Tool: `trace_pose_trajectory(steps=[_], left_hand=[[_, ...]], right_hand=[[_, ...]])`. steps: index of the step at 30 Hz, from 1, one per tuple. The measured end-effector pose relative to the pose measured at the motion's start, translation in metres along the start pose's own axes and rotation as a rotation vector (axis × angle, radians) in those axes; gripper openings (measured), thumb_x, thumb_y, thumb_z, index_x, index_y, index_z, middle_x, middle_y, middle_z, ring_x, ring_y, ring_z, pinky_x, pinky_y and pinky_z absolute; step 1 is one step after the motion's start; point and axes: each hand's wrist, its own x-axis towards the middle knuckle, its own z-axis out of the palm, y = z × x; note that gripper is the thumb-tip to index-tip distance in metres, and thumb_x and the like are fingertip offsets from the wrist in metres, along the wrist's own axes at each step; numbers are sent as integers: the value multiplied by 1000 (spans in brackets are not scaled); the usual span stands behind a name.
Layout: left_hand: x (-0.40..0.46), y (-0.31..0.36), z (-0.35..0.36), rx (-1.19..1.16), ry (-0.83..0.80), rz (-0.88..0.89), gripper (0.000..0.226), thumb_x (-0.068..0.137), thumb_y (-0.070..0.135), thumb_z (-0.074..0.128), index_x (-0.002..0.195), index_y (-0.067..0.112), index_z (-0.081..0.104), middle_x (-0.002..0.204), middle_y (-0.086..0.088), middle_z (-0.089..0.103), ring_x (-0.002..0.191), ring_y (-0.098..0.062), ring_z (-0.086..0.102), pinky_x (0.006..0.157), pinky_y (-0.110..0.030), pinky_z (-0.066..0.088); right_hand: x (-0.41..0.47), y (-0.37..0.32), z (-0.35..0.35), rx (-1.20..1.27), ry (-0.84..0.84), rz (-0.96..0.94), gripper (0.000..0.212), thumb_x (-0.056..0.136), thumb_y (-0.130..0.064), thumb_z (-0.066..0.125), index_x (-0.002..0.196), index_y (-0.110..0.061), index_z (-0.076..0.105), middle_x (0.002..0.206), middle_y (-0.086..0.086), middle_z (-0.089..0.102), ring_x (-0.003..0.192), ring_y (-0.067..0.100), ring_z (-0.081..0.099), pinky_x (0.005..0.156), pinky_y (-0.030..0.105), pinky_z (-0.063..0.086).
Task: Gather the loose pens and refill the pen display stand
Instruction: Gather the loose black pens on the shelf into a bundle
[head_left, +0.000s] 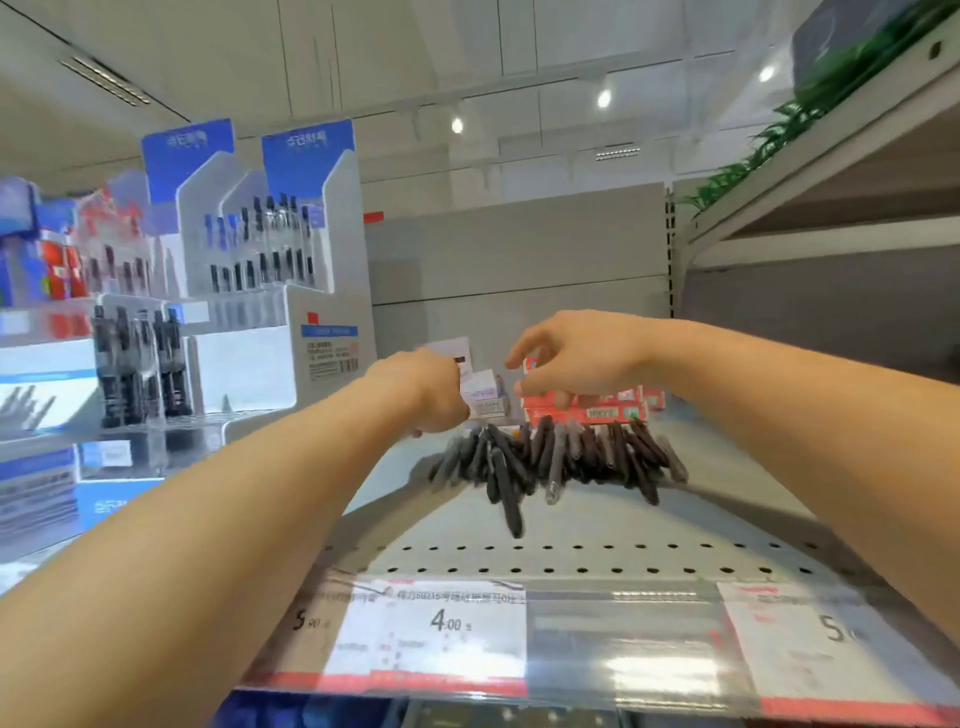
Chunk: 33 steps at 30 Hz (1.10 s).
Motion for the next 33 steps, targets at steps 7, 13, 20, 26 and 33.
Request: trace_pose_trajectory(steps=[7,13,20,26,33], left_hand=[[36,-16,41,-258,-369,-16,29,98,29,49,84,10,64,70,-3,74,53,-16,69,43,-22,51],[35,-22,31,-303,-314,33,19,93,24,54,91,8,65,74,-9,59,57,-26,51,58,-27,50],[-7,-28,-5,-1160,-161,272,13,93,18,66,102,9,63,76,-4,67,58,-15,63,51,-24,53],[-35,1,-17,-1224,-53,468,31,91,22,72,114,2,64,94,-14,75,65,-16,68,58,-24,55],[-39,1,-19,-719,-108,429,22,92,36,66,87,16,71,73,2,75,56,-11,64,52,-20,51]], right_hand=[[26,13,36,-46,117,2,22,83,-56,68,100,-41,67,85,-20,68,77,-7,60,66,18,43],[16,15,39,145,64,68,17,87,-47,68,100,-37,69,84,-5,78,78,25,73,54,25,51],[-3,12,37,617,121,150,28,91,-48,67,106,-25,73,74,-3,68,58,10,64,57,25,56],[-14,-6,28,721,292,-16,31,97,-40,62,79,-19,74,70,0,63,50,7,51,45,20,42],[-22,-4,13,550,324,-112,20,93,-21,67,92,-1,69,57,-5,59,49,10,51,44,19,41]])
